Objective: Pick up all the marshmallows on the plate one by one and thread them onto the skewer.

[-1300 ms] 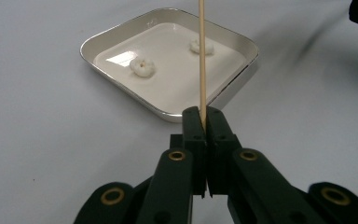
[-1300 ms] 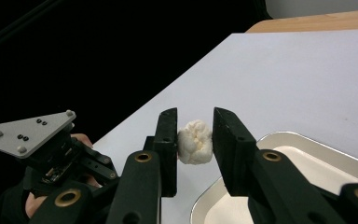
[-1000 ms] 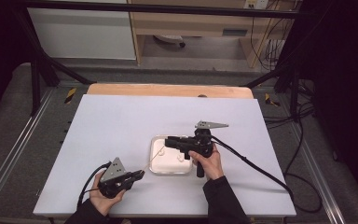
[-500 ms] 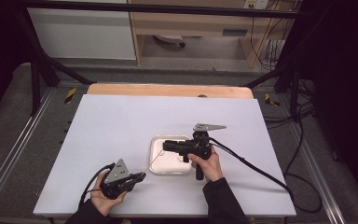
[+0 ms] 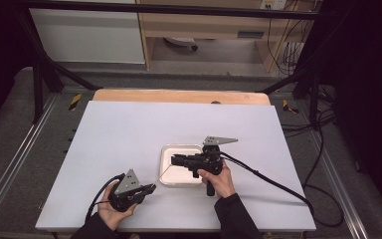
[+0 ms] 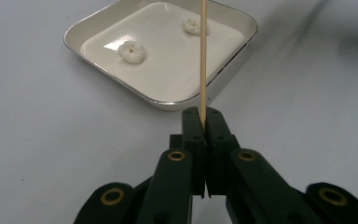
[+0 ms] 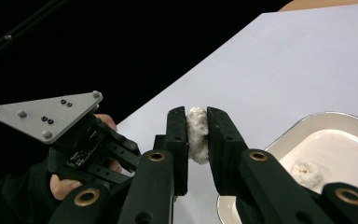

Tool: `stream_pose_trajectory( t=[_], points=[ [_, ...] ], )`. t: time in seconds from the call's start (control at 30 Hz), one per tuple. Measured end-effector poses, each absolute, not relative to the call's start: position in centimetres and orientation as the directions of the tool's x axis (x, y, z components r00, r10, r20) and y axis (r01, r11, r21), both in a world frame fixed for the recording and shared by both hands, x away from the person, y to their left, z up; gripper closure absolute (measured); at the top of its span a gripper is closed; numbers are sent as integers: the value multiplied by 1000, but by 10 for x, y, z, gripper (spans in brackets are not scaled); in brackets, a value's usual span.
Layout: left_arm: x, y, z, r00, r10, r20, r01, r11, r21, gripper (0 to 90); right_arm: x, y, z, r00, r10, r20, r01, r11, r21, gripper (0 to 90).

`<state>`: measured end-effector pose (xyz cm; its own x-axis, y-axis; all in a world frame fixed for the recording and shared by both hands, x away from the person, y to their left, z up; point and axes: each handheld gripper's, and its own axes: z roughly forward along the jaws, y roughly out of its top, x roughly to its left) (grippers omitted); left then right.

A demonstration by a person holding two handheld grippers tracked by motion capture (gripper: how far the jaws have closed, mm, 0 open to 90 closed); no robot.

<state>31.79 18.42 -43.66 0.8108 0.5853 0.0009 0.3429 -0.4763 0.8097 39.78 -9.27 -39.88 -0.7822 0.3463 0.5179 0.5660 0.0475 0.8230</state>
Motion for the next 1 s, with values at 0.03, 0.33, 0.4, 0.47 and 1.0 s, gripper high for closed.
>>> stream_pose_trajectory(
  t=[0.03,0.33,0.4,0.47,1.0],
  points=[
    [318,184,-437,811,585,2,343,-478,808,887,398,-92,-399,-781,346,519,567,46,823,801],
    [318,181,-438,810,586,1,343,-476,810,888,394,-89,-404,-785,344,515,559,36,828,807],
    [317,180,-438,809,587,-1,344,-473,811,888,393,-89,-404,-787,344,512,555,34,831,808],
    [317,179,-438,811,585,0,343,-476,810,888,393,-89,-404,-790,342,509,551,32,834,808],
    [317,178,-438,804,595,-1,353,-475,806,888,389,-87,-407,-796,350,494,541,45,840,810]
  ],
)
